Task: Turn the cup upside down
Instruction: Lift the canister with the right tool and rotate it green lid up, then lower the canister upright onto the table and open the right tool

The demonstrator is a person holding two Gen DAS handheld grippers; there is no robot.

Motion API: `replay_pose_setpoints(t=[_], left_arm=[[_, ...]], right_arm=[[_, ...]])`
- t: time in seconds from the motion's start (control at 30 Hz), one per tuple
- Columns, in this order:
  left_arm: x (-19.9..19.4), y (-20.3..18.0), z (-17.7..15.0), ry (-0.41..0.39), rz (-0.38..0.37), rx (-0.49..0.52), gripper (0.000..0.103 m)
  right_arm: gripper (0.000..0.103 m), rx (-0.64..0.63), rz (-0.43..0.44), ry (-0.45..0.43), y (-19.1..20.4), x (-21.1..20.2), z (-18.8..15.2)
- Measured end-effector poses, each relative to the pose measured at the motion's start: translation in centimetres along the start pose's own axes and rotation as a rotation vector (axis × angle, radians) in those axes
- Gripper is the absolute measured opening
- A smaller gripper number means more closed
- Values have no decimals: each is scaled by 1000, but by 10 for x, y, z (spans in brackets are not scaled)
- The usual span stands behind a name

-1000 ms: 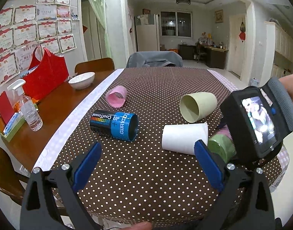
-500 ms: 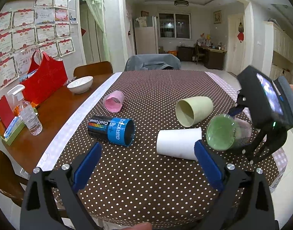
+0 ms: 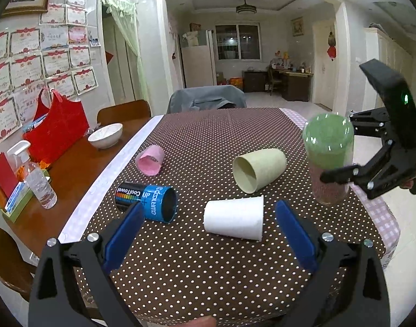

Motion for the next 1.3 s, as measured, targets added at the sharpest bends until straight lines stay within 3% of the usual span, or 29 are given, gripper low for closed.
replay_pose_setpoints(t=[0.13,0.3,0.63,0.97,1.3], left_arm=[[-5,-4,5,-13,-5,2,95],[-12,-6,10,-27,-8,-3,95],[-14,-3,12,-29,-5,-24,95],[-11,1,9,-21,3,-36,95],[-8,3,4,-10,4,-40,95]], right_arm=[[71,95,54,-137,2,-16,16],[71,215,49,-275,2,-28,25],[71,450,-69,-498,-10,-29,7],[72,524,-163,-551,-14,-18,-14],[72,566,-170,-550,-18,-6,-25]])
Point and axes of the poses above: each gripper's, at about its wrist camera, not at the fingertips, and x roughly the way its jaws point, y to its left, z to its top, the point moved 10 cm from there along x, roughly the way its jaws point, and after that the axes turned 11 degrees about z, right-handed, at the moved point
